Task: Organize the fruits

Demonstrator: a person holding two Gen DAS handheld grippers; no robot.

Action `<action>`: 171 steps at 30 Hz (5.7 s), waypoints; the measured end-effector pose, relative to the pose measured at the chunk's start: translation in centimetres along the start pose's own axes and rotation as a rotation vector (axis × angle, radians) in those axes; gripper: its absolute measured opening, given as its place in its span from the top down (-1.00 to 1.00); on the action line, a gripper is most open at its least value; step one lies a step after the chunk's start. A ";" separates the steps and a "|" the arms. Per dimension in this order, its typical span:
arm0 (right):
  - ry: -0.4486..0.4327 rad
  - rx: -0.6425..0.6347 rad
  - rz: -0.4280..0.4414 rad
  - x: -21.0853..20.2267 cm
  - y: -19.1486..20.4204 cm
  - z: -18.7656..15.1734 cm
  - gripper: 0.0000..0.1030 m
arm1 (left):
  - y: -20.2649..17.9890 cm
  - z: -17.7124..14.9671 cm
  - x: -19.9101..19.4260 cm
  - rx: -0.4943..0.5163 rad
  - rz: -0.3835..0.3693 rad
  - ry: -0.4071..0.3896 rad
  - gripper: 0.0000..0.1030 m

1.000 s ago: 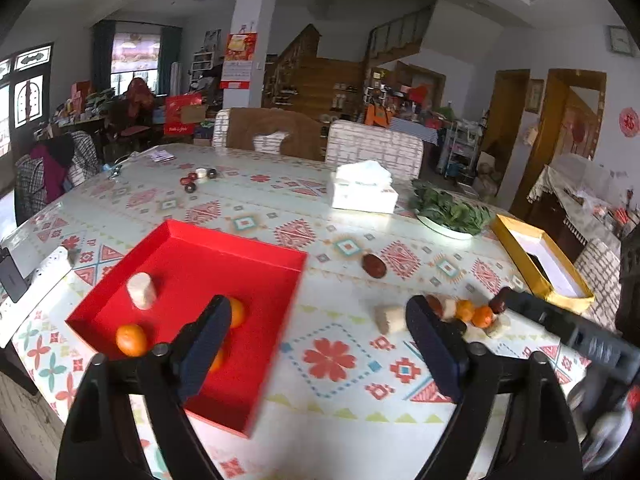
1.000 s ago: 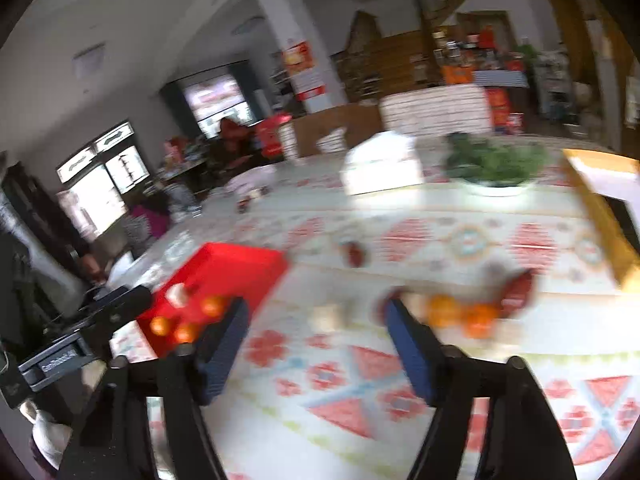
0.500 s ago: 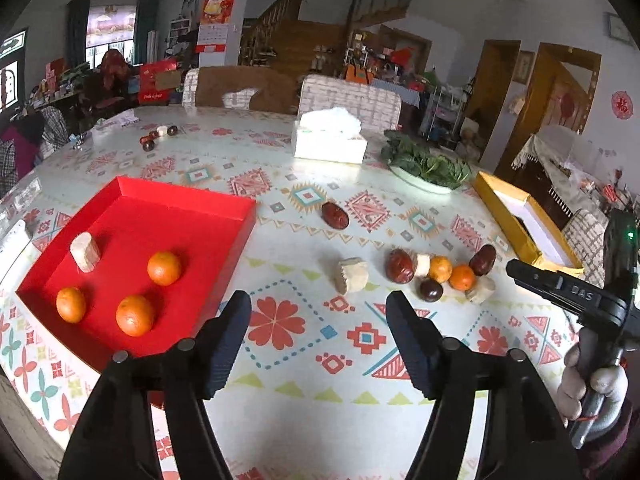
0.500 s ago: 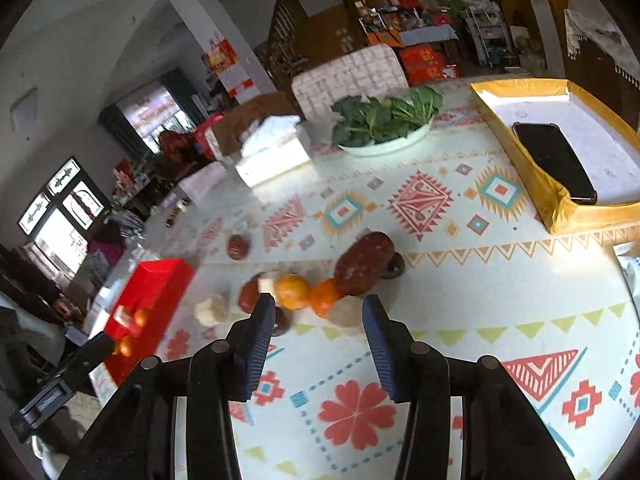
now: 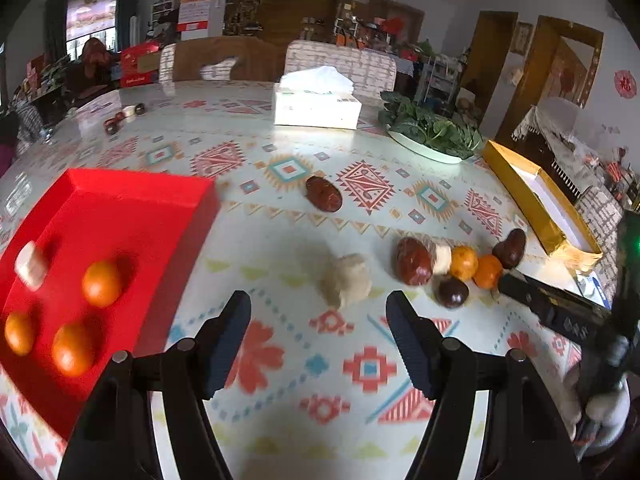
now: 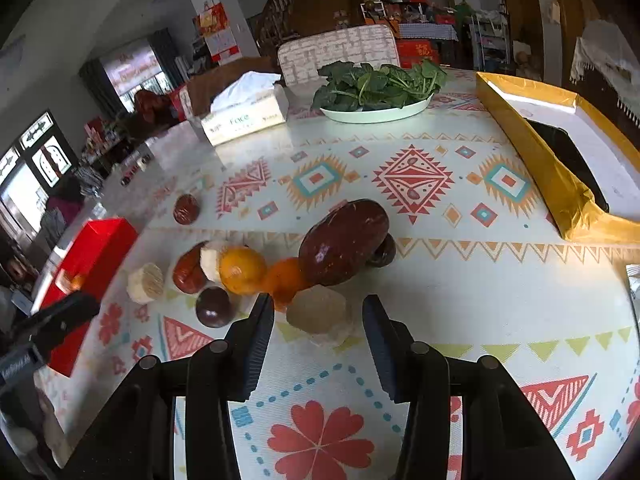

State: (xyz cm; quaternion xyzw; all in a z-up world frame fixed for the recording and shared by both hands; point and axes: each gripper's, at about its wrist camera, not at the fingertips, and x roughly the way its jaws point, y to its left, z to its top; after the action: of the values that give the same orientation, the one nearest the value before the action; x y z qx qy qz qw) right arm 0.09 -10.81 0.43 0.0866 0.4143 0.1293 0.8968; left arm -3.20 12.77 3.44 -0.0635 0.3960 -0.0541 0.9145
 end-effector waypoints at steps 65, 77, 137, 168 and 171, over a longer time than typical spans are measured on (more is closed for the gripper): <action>-0.117 -0.020 -0.008 -3.5 1.7 -0.4 0.31 | 2.1 -1.2 -9.0 0.071 -0.086 -0.261 0.51; -0.079 -0.125 0.269 -5.7 11.8 1.6 0.31 | 13.4 -2.2 -13.2 -0.083 0.108 -0.291 0.51; 0.085 -0.256 0.469 3.1 28.6 2.8 -0.07 | 15.4 -4.5 -17.2 -0.189 0.254 -0.467 -0.91; -0.192 -0.187 0.264 -8.9 10.6 -2.5 -0.54 | 1.7 -6.6 -22.1 0.100 0.098 -0.642 -1.00; -0.168 -0.135 0.245 -8.1 8.5 -2.5 -0.54 | 1.3 -6.4 -21.0 0.107 0.087 -0.623 -1.00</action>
State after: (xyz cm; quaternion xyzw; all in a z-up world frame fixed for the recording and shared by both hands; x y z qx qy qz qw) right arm -8.29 -5.04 6.91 0.0862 0.3145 0.2576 0.9095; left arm -22.16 16.72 13.97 -0.0118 0.0957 -0.0137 0.9952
